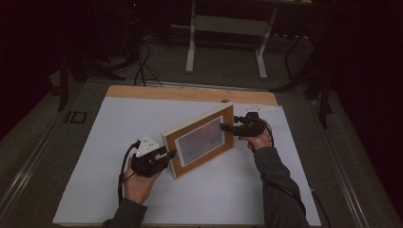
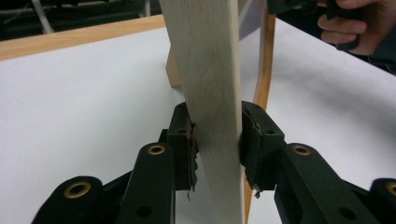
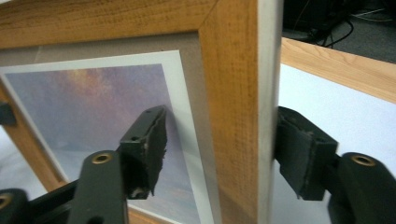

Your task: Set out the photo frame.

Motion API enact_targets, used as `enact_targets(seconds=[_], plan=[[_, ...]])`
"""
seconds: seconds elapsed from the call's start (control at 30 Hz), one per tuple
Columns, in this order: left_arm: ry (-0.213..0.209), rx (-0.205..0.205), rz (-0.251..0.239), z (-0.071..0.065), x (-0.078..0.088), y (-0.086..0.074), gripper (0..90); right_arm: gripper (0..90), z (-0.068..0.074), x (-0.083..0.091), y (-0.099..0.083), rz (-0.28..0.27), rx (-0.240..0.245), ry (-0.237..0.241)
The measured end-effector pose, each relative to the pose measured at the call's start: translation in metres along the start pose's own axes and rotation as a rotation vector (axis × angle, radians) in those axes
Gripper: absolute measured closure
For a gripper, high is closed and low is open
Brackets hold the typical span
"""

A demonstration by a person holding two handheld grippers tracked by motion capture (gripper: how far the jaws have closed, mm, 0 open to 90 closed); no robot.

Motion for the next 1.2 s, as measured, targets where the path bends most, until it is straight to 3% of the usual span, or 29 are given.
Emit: enact_targets(seconds=[0.23,0.43,0.67,0.9,1.2], plan=[[-0.022,0.028,0.021,0.021,-0.013,0.012,66.5,49.7,-0.003,0.011,-0.007,-0.024,-0.021,-0.04],[-0.011,0.03,0.013,0.036,-0.025,0.019,64.7,57.2,-0.001,0.019,-0.012,-0.011,0.0,-0.073],[-0.028,0.006,0.008,0.044,-0.032,0.023,63.5,60.0,0.0,0.024,-0.017,-0.022,-0.01,-0.109],[-0.076,-0.014,0.019,0.053,-0.039,0.027,63.0,62.1,0.004,0.029,-0.021,-0.026,-0.015,-0.133],[-0.09,-0.026,0.022,0.061,-0.046,0.032,61.7,62.2,0.012,0.035,-0.028,-0.035,-0.024,-0.158]])
Point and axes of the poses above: each handheld gripper's, and its own axes: x roughly backward along the jaws, y roughly out of its top, z roughly to its left, the point moved 5 cm from there along -x, roughly forward along the jaws, and after that the axes turned 1 degree about x, right-handed, at the moved point
